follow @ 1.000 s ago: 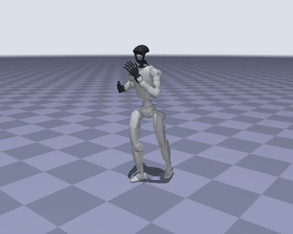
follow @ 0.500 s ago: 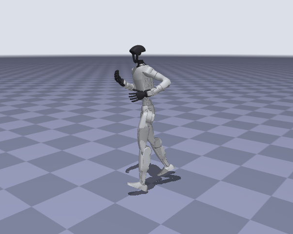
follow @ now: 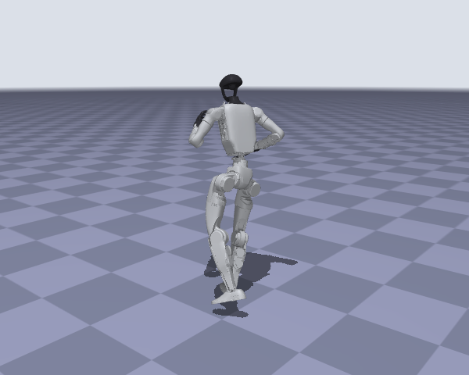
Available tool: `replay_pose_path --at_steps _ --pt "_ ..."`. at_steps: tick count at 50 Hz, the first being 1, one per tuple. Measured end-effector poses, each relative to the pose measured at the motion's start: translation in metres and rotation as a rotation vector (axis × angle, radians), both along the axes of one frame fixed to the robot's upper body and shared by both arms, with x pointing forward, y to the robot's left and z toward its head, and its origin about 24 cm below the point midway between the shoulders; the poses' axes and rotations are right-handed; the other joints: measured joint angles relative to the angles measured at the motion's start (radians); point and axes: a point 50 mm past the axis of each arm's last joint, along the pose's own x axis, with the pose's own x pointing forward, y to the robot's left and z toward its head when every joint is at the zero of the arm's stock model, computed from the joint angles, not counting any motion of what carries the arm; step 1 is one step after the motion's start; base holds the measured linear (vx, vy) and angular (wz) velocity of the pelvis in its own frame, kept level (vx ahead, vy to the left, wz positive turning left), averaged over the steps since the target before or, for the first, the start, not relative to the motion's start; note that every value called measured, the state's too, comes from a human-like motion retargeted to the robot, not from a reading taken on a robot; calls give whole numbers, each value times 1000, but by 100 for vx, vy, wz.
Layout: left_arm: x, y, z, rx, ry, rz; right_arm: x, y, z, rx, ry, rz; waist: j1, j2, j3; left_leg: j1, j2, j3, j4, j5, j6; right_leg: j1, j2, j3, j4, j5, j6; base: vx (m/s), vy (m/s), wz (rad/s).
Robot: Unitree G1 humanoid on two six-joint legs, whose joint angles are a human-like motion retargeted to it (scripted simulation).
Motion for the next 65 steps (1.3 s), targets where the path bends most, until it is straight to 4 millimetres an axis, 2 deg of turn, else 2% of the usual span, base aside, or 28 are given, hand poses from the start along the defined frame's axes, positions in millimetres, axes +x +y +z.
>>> replay_pose_path --at_steps 3,5,7,10,12,15,17,20,22,25,28,30,32,34,35,38,40,43,45,48,50,52,53,55,58,60,62,65 --pt "8 21 -32 -99 155 126 7 1 -2 -20 -16 -12 28 -26 -9 -63 -18 -126 289 -7 -16 27 25 61 38 -124 -54 34 -12 -418" --pt "20 40 -64 -152 297 275 18 6 -2 12 -40 -33 64 -2 21 -114 65 -86 543 -64 30 21 57 197 132 -235 -111 33 -3 -407" --pt "23 56 -108 -230 489 405 39 20 6 51 -124 -57 116 26 75 -160 136 -67 755 -170 109 -5 94 326 288 -321 -156 37 -1 -423" --pt "-12 71 -152 -332 690 430 65 57 53 198 -360 -17 202 19 135 -235 58 -145 895 -276 145 36 126 534 369 -357 -152 53 -5 -414" --pt "-44 82 -156 -322 738 401 61 79 95 395 -520 49 291 -19 143 -292 -24 -162 856 -328 166 113 98 666 284 -283 -91 71 -10 -357" --pt "-72 97 -145 -269 763 357 41 97 145 631 -718 130 459 -84 129 -385 -84 -97 659 -378 215 200 16 804 121 -45 38 81 -9 -288" --pt "-80 106 -134 -252 748 336 31 111 164 700 -798 195 556 -127 117 -407 -99 -16 407 -359 211 233 -29 861 35 150 116 86 -3 -251" --pt "-82 114 -119 -302 685 329 16 135 182 669 -905 335 622 -162 99 -367 -112 114 -67 -283 148 284 -49 889 -46 370 193 90 9 -211" --pt "-71 111 -105 -341 565 340 5 144 184 590 -961 441 603 -133 103 -316 -112 160 -279 -227 92 351 -33 841 -54 418 175 94 23 -126" --pt "-37 91 -73 -356 317 348 -1 145 164 550 -861 547 530 -30 169 -216 -73 152 -279 -206 96 448 0 652 83 332 57 94 29 -45" --pt "11 55 -40 -280 135 301 16 134 107 541 -551 417 454 43 250 -131 5 131 -32 -393 132 378 -33 433 483 96 -69 87 28 -38" --pt "35 29 -10 -179 11 280 25 116 63 358 -408 276 390 49 273 -94 27 145 65 -472 107 253 -81 357 736 -59 -145 78 26 -22" --pt "34 2 30 -139 -176 219 19 89 42 205 -355 221 282 58 238 -81 17 138 47 -475 58 95 -105 306 844 -154 -173 77 25 42" --pt "17 -20 64 -183 -337 122 4 62 39 194 -296 197 152 106 171 -77 7 94 -28 -429 14 -38 -86 251 779 -174 -155 82 20 98" --pt "7 -29 76 -210 -401 73 -5 50 39 213 -260 187 88 145 143 -64 11 65 -77 -389 -13 -72 -57 225 674 -163 -151 88 12 121" --pt "-10 -46 88 -292 -416 -65 -21 22 34 271 -133 61 -53 204 102 9 -17 -39 -192 -232 -51 -50 -11 169 161 -13 -45 97 -3 125" --pt "-11 -54 77 -283 -340 -135 -27 15 27 275 -79 -1 -98 184 87 87 -60 -104 -258 -125 -38 -47 -16 159 -45 64 38 105 -17 57" --pt "-6 -59 37 -216 -142 -225 -25 19 20 238 -89 -21 -78 123 71 150 -126 -207 -204 -21 56 -41 -30 162 -97 127 99 104 -18 -32" --pt "0 -55 3 -172 12 -236 -15 25 19 225 -132 -33 -37 91 58 63 -170 -244 59 -25 107 -28 -53 177 -58 131 70 96 -14 -67" --pt "11 -37 -63 -192 348 -165 15 45 23 241 -205 -24 57 115 74 -147 -127 -213 547 -127 127 -16 -38 227 82 -37 -19 90 -10 -91" --pt "6 -19 -118 -367 656 -106 40 72 42 213 -302 78 129 132 104 -258 -78 -186 760 -219 161 -4 -19 269 182 -139 -37 93 -5 -123" --pt "-18 16 -156 -370 781 33 49 106 83 178 -510 285 219 115 115 -343 -59 -152 819 -276 190 28 -18 316 221 -168 -28 99 -4 -154" --pt "-33 28 -164 -566 876 38 48 121 105 248 -576 338 277 93 119 -377 -60 -132 801 -293 205 51 -26 341 218 -160 -18 105 -2 -173" --pt "-60 59 -163 -678 920 47 35 139 141 411 -690 432 421 28 116 -418 -71 -84 671 -312 226 94 -56 397 192 -106 16 110 1 -179" --pt "-77 95 -151 -529 901 146 17 145 164 601 -750 496 632 -49 105 -395 -81 -26 251 -292 205 167 -89 455 121 62 85 117 12 -147" --pt "-81 112 -142 -449 866 215 12 146 165 666 -735 536 721 -65 88 -340 -74 7 -76 -263 157 238 -84 477 62 185 123 122 26 -96" --pt "-71 114 -136 -368 795 257 10 146 155 674 -695 547 753 -31 83 -286 -66 13 -281 -210 102 341 -59 486 14 282 119 120 34 -16" --pt "-30 84 -130 -311 639 242 14 140 113 673 -523 443 716 68 118 -220 -95 -80 -283 -176 118 494 -22 466 47 362 62 115 34 119"
